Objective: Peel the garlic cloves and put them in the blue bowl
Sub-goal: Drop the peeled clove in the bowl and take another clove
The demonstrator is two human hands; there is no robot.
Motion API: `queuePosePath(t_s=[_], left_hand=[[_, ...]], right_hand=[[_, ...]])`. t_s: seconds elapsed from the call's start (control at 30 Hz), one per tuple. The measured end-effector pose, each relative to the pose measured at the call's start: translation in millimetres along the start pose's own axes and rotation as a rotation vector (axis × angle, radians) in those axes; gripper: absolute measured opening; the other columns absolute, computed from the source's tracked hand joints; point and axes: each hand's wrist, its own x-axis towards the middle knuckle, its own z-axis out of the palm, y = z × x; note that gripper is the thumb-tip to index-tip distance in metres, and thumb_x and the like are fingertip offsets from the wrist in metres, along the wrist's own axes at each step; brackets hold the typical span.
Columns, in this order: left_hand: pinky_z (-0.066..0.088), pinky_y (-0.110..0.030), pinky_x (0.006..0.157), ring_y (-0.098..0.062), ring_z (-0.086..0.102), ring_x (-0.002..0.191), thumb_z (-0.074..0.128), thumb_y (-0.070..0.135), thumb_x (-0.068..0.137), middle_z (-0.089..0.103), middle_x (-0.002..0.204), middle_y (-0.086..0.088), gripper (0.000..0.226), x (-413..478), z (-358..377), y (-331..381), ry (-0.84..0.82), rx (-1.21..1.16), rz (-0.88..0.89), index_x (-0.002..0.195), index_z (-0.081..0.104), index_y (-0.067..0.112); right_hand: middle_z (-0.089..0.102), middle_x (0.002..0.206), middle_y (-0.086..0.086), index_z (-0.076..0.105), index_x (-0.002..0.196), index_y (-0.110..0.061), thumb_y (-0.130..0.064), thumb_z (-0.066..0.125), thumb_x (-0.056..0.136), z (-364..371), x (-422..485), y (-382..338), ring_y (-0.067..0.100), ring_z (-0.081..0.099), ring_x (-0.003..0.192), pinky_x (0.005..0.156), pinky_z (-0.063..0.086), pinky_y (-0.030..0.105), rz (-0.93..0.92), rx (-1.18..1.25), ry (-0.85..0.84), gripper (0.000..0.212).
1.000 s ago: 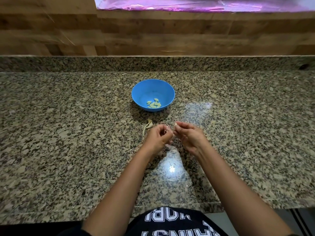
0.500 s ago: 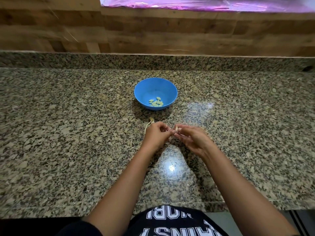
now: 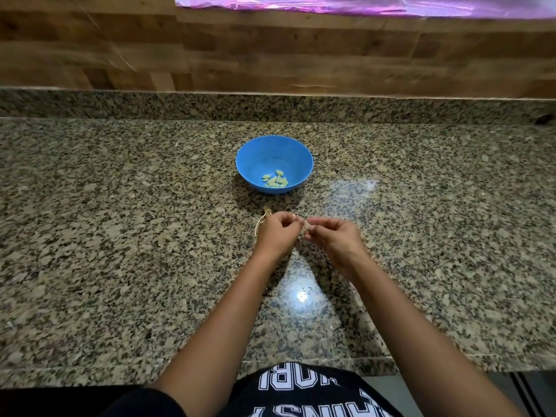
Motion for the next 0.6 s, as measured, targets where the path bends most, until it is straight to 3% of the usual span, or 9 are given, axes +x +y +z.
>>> queuePosePath(t_s=[0.17,0.4,0.5,0.6], left_hand=[[0.044,-0.019,0.057,-0.011,0.060,0.068,0.070,0.012,0.082,0.067,0.077,0.000,0.005,-1.9,0.4,-4.3,-0.009,-0.205,-0.042,0.083,0.066,0.013],[0.054,-0.028,0.066,-0.018,0.063,0.075,0.069,0.005,0.082,0.068,0.082,-0.008,0.004,-2.2,1.9,-5.5,-0.015,-0.306,-0.057,0.086,0.066,0.006],[0.052,-0.022,0.061,-0.016,0.063,0.073,0.067,0.003,0.083,0.068,0.082,-0.008,0.005,-2.3,3.2,-4.9,0.004,-0.327,-0.064,0.089,0.067,0.003],[0.053,-0.030,0.067,-0.019,0.062,0.074,0.065,0.002,0.085,0.067,0.081,-0.010,0.003,-1.6,4.0,-5.4,0.001,-0.357,-0.079,0.087,0.067,0.003]], right_hand=[[0.067,0.080,0.013,0.064,0.083,0.005,0.009,0.061,0.080,0.4,-2.2,0.2,0.020,0.066,0.072,0.069,0.057,0.026,-0.019,0.051,-0.012,0.006],[0.066,0.077,0.011,0.064,0.082,-0.001,0.003,0.069,0.077,-0.4,-1.0,-2.0,0.018,0.062,0.067,0.067,0.054,0.028,-0.074,-0.123,-0.016,0.008],[0.067,0.083,0.015,0.064,0.088,0.001,0.006,0.066,0.079,0.0,-0.3,-0.9,0.022,0.063,0.074,0.074,0.055,0.033,-0.068,-0.074,-0.031,0.010],[0.067,0.080,0.014,0.063,0.089,0.006,0.011,0.060,0.081,0.6,-0.9,-0.6,0.019,0.064,0.067,0.067,0.056,0.026,-0.030,0.085,-0.038,0.010]])
